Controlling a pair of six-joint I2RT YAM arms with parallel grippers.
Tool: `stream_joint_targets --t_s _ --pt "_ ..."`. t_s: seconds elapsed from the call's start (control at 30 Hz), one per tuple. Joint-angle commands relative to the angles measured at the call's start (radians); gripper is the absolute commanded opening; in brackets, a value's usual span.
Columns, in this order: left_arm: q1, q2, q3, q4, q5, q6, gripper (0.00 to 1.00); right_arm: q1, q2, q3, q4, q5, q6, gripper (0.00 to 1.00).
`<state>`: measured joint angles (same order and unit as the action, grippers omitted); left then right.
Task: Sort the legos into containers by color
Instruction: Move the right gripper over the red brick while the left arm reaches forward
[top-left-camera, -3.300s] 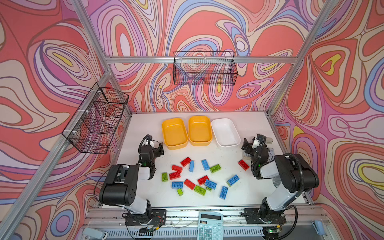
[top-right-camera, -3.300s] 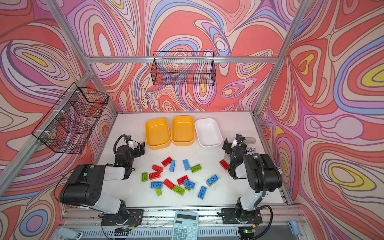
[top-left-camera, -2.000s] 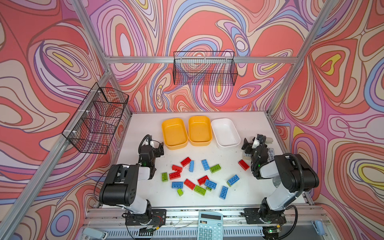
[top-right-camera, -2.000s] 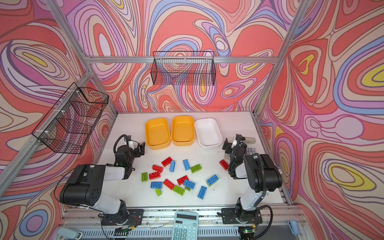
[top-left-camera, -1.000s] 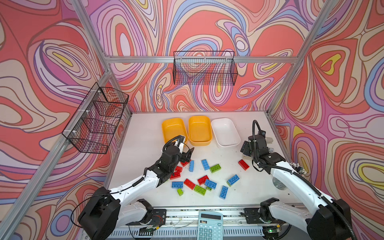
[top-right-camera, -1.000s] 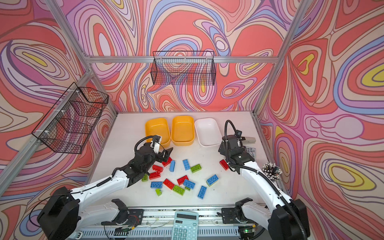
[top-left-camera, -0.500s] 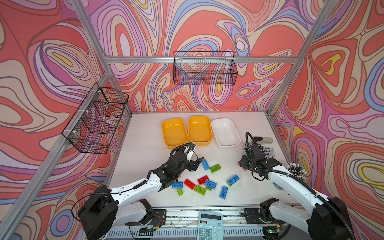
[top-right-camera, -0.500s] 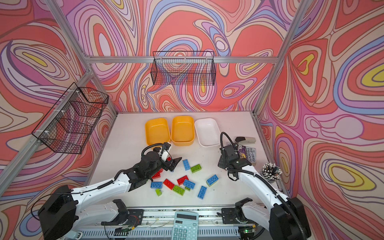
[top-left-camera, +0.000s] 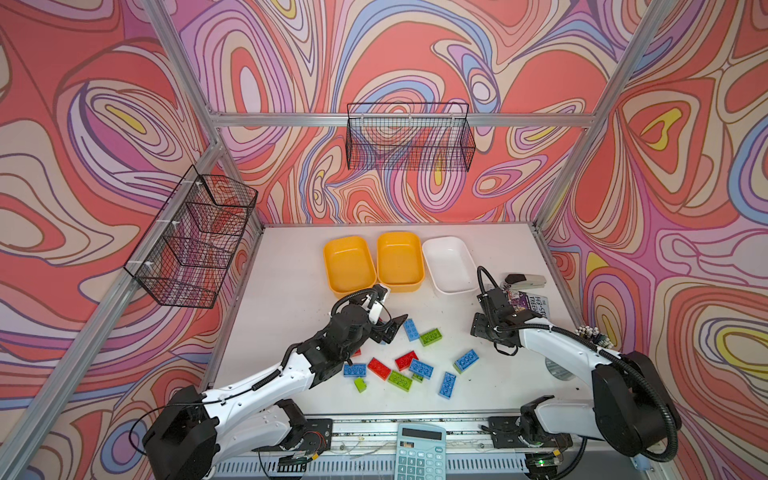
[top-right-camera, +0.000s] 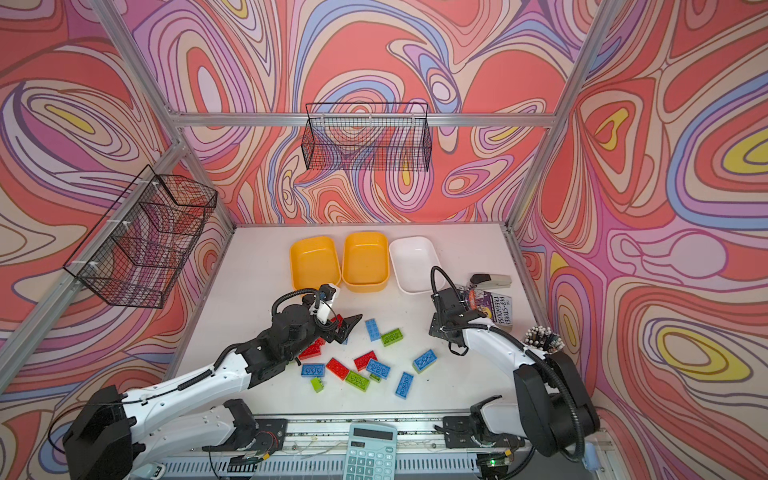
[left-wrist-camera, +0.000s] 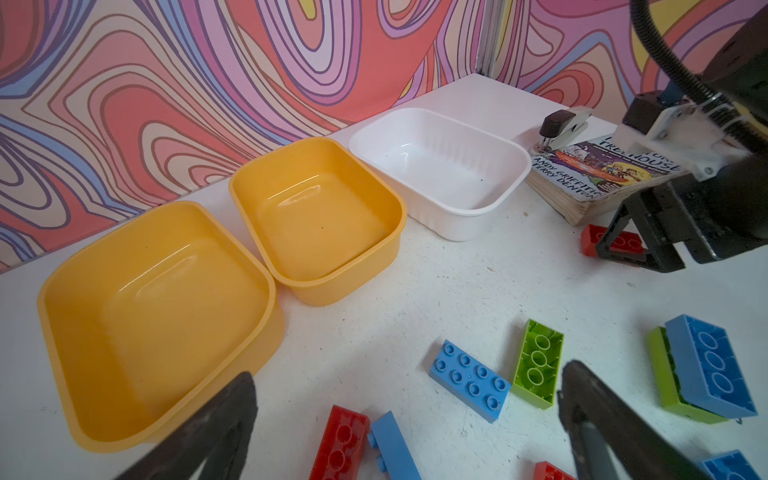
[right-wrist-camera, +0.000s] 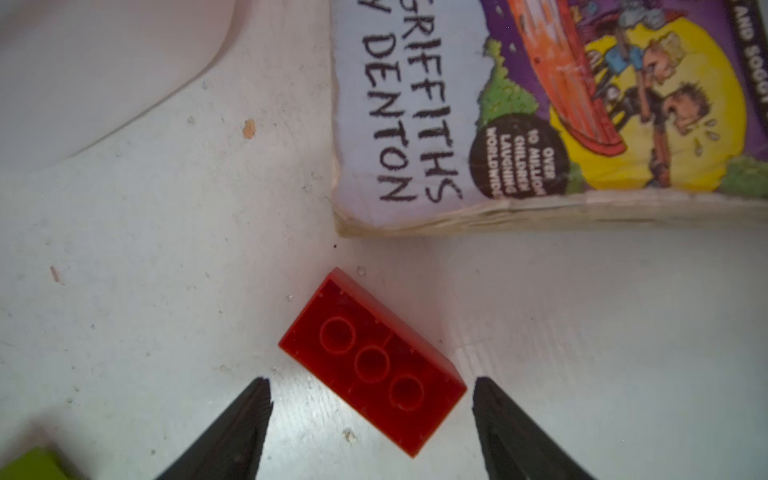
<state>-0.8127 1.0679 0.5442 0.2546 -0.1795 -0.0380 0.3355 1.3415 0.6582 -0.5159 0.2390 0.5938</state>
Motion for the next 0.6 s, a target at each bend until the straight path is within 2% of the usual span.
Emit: stream_joint_targets --t_s 0.0,0.3,0.57 --pt "-0.004 -0.026 -0.018 0.012 0.015 -0.021 1.00 0.006 0.024 0.045 0.025 0.008 -0.041 0.81" --pt "-0.004 -0.074 -0.073 0.000 -0.016 -0.005 1.00 0.005 0.039 0.026 0.054 -0.047 -0.075 0.81" --pt "-0.005 -0.075 -0.067 -0.022 -0.004 -0.019 1.00 0.006 0.040 -0.018 0.109 -0.109 -0.052 0.81"
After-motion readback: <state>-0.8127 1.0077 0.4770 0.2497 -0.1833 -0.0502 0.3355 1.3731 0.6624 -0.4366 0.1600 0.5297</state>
